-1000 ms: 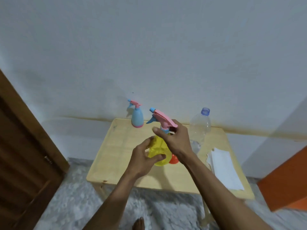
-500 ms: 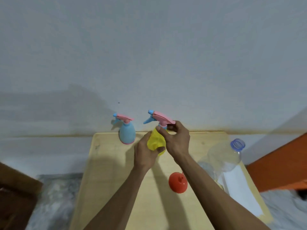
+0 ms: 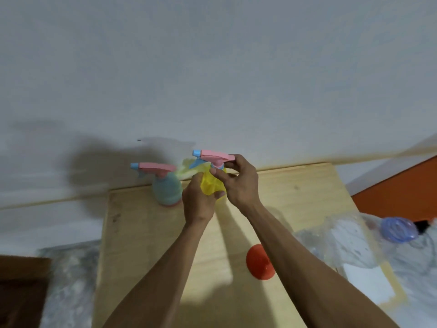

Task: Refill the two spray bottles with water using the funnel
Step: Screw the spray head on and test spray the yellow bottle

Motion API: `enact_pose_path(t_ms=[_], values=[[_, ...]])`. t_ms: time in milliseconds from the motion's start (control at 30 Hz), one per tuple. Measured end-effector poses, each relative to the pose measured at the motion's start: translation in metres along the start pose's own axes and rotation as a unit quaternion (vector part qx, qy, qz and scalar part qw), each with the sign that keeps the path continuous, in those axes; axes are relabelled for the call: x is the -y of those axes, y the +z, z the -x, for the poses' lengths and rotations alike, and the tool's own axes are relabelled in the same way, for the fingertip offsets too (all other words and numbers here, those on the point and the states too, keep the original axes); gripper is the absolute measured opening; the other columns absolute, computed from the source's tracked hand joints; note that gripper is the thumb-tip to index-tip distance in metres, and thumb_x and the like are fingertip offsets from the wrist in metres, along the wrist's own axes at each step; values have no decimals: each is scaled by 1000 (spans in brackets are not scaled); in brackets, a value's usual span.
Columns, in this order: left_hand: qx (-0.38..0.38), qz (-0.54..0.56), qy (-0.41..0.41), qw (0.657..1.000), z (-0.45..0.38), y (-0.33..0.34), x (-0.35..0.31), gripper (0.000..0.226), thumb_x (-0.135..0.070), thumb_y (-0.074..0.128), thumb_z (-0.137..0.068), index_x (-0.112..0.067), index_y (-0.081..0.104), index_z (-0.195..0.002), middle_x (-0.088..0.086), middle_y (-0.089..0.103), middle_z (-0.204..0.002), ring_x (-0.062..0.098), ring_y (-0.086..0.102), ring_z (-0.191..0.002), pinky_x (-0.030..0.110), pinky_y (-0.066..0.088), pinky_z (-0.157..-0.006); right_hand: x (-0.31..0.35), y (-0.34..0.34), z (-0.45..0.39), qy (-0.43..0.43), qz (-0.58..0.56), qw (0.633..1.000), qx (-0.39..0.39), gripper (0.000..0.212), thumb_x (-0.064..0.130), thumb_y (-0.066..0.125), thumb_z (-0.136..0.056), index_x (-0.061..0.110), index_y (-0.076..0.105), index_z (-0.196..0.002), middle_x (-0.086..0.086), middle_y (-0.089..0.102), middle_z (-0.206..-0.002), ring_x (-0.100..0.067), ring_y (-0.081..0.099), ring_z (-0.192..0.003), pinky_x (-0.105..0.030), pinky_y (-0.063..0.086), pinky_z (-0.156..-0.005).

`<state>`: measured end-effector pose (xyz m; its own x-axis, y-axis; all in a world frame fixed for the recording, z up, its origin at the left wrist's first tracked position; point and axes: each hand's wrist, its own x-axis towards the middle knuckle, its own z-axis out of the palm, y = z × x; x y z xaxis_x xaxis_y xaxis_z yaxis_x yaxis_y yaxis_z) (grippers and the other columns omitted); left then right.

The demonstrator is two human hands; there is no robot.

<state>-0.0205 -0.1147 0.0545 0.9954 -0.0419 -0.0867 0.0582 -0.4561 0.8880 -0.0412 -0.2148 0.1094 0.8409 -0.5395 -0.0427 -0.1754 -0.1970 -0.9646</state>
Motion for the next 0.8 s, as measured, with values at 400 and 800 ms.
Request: enact_pose_path(t_ms=[400, 800], values=[[-8, -18, -8, 1000, -8, 14, 17, 68, -25, 91, -66, -7, 61, -123, 7, 72, -114, 27, 67, -103, 40, 53, -86, -19, 1, -10, 20, -14, 1000, 14, 32, 13, 82, -83, 12, 67, -111, 0, 74, -106, -11, 69, -107, -42, 59, -90], [17, -45, -25, 999, 4, 7, 20, 79, -33, 93, -49, -20, 58, -119, -1, 71, -109, 22, 65, -100, 35, 52, -80, -23, -20, 14, 40, 18, 998, 36, 53, 10, 75, -89, 15, 58, -139, 4, 65, -133, -13, 60, -122, -24, 54, -93]])
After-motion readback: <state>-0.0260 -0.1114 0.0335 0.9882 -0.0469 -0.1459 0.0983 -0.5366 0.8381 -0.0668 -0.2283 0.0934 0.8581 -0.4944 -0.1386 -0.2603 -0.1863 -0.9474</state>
